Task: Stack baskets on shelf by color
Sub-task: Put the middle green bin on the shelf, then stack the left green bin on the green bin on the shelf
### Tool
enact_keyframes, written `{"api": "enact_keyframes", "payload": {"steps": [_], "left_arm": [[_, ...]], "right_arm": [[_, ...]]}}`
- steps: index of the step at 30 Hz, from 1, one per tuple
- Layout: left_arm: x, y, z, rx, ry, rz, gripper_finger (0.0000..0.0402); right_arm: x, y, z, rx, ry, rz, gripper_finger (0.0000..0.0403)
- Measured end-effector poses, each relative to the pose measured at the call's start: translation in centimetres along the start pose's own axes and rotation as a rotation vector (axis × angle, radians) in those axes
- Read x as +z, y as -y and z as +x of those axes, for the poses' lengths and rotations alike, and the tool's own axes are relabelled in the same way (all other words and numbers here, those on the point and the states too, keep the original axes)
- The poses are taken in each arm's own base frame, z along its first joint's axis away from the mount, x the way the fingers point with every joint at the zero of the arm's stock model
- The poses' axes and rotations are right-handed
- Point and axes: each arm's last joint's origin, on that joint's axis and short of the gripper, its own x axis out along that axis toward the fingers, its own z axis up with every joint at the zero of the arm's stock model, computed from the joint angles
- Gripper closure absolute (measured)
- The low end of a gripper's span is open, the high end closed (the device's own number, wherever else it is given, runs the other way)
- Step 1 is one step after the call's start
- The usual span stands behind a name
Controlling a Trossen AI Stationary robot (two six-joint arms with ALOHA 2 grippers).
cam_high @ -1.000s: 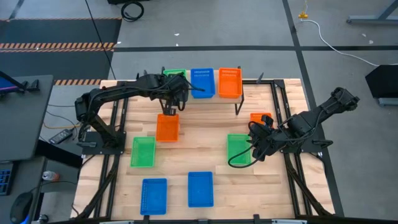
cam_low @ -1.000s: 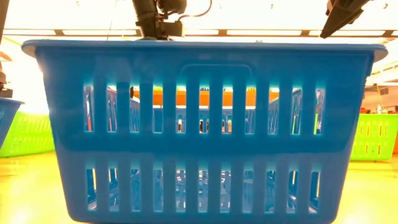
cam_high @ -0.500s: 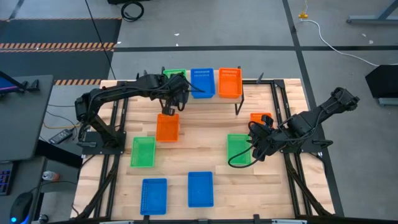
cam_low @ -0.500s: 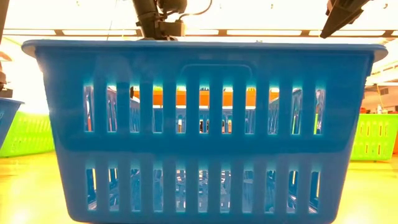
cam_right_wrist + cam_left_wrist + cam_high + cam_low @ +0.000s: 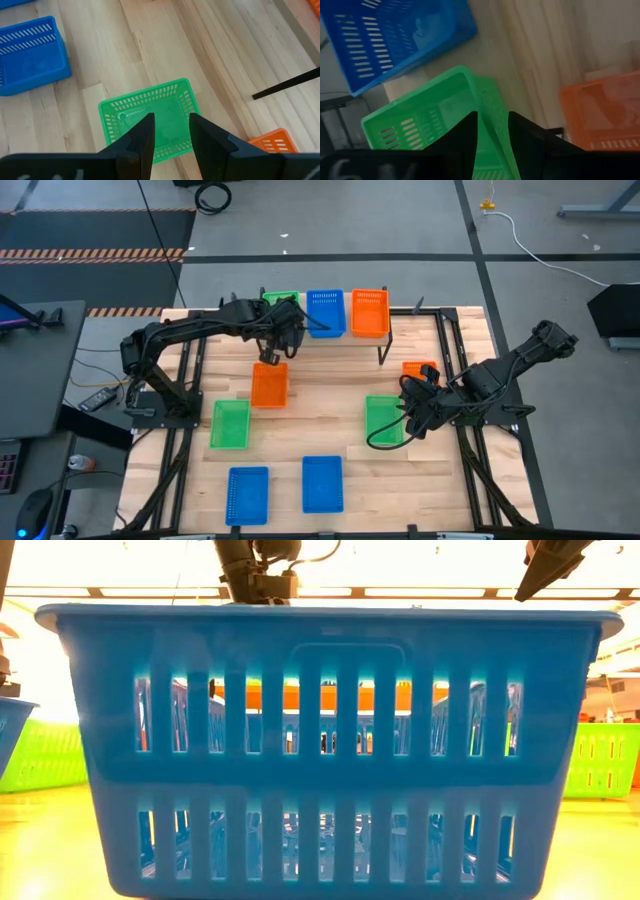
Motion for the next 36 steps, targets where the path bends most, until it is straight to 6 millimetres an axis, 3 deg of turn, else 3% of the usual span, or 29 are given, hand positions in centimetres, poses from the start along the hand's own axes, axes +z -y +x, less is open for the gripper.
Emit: {"api": "enact_keyframes", "payload": {"steps": [11,20,24,27,32,36], "left_arm": [[0.2,-0.2,-0.3,0.089,-0.042,-0.048,0.0283],[0.7,1.2,-4.5,0.173,0.041,-0.100,0.0263],[0.9,2.9,-6.3,0.123,0.077,-0.256,0.0256],[0.9,5.0,-6.9,-0.014,0.029,-0.356,0.0251],[0.7,8.9,-7.8,-0.236,-0.131,-0.396,0.0248],[1.5,11.5,-9.1,-0.319,-0.168,-0.446,0.0248]], "right_arm": [[0.0,0.0,0.0,-0.001,0.000,0.004,0.0275],[0.0,0.0,0.0,-0.001,0.000,0.001,0.0275],[0.0,0.0,0.0,-0.001,0.000,0.000,0.0275],[0.0,0.0,0.0,0.000,0.000,0.000,0.0275],[0.0,0.0,0.0,0.002,0.002,0.002,0.0275],[-0.1,-0.2,-0.1,0.010,0.004,-0.005,0.0275]]}}
